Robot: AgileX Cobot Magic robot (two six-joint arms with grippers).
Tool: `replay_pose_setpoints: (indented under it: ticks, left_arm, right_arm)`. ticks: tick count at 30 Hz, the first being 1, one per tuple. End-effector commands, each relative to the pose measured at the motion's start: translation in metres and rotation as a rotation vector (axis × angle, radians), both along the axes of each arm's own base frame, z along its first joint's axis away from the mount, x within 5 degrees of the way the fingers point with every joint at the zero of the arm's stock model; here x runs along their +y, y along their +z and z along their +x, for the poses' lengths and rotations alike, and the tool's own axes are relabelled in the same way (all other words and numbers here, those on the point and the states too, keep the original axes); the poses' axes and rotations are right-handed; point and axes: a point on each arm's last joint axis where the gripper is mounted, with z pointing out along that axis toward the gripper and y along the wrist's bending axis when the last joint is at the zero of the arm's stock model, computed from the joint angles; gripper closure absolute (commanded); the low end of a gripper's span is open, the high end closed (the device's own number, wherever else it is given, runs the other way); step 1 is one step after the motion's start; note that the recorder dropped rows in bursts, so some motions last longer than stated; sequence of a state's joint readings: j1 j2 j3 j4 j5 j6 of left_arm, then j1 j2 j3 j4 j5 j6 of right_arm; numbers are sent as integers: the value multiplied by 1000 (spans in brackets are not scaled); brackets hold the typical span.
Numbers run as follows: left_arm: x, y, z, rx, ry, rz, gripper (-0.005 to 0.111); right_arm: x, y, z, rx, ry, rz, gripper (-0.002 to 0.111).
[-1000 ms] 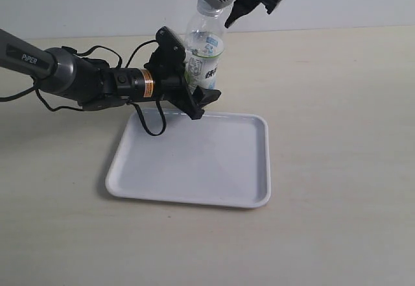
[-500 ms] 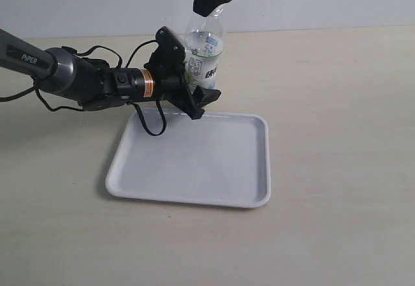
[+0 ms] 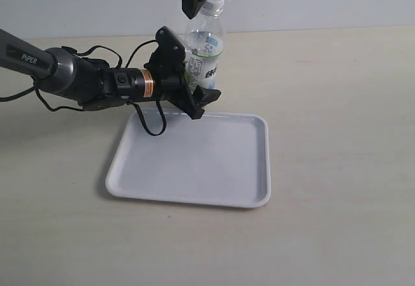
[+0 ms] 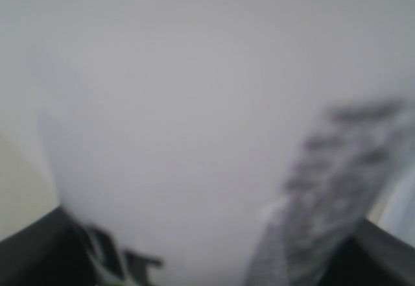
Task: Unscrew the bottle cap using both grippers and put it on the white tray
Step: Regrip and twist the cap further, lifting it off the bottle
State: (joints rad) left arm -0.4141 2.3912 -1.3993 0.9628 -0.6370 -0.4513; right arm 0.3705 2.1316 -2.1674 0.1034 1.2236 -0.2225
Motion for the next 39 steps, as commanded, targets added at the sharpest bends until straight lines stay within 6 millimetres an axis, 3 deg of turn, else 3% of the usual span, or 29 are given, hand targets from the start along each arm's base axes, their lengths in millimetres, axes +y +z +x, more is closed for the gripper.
replay_pose_setpoints:
  ticks: [1, 7, 23, 27, 33, 35, 39]
  left_arm:
    - [-1, 1, 0, 3, 8, 15, 107]
    - [-1, 1, 0, 3, 8, 15, 107]
    - [-1, 1, 0, 3, 8, 15, 107]
    - [-1, 1, 0, 3, 8, 15, 107]
    - [-1, 1, 0, 3, 8, 15, 107]
    - [-1, 1, 0, 3, 8, 15, 107]
    - [-1, 1, -1, 2, 6, 16, 107]
  right_arm:
    - [-2, -8, 5, -3, -14, -45, 33]
    - [-4, -13, 7, -1, -30, -70, 33]
    - [-1, 2, 3, -24, -50, 7, 33]
    - [-1, 2, 3, -24, -50, 7, 48]
    - [-1, 2, 3, -24, -48, 6, 51]
    - [-1, 2, 3, -28, -50, 9, 56]
    - [-1, 2, 3, -31, -51, 6, 83]
